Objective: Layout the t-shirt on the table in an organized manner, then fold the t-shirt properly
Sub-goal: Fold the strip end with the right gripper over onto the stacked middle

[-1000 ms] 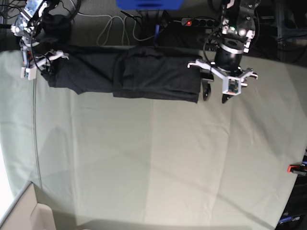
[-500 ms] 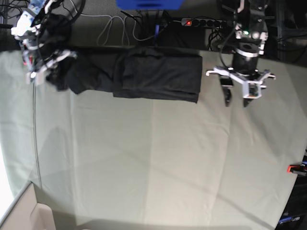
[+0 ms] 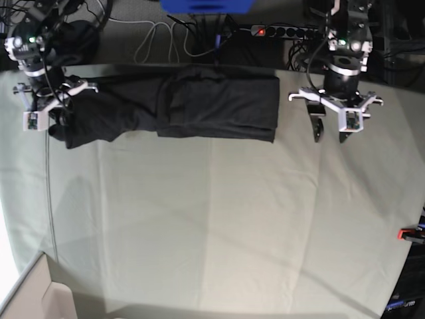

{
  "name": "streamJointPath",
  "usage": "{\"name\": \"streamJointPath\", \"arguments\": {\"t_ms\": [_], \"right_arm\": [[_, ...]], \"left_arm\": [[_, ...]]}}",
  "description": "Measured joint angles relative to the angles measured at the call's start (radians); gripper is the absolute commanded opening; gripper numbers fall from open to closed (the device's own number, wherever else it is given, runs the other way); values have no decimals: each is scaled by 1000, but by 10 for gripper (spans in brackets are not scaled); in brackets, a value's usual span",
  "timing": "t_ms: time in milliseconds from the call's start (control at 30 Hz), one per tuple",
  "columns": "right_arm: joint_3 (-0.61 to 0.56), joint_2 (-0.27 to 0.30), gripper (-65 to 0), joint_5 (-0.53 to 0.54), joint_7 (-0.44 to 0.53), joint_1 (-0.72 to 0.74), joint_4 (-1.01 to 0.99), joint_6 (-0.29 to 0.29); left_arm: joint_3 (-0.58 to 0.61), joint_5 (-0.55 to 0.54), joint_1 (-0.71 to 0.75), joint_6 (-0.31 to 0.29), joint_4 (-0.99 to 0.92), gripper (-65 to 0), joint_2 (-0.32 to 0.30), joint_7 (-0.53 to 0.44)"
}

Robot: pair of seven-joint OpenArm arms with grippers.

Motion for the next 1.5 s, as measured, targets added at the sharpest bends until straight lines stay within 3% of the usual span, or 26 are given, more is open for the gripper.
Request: {"name": "streamJointPath", "arguments": {"t_ms": [133, 400, 900, 1500], "right_arm": [[-34, 4, -650, 8, 18, -24, 60, -3], [-273, 3, -650, 8, 22, -139, 87, 0], [-665, 12, -650, -2, 8, -168, 89, -3], [-912, 14, -650, 1, 12, -48, -50, -3]], "left_arm": [[-1, 1, 7, 0, -24, -353, 0, 5], [-98, 0, 39, -1, -51, -353, 6, -3], [-245, -2, 109, -2, -45, -353, 9, 3], [-263, -3, 131, -3, -43, -353, 14, -1]]}}
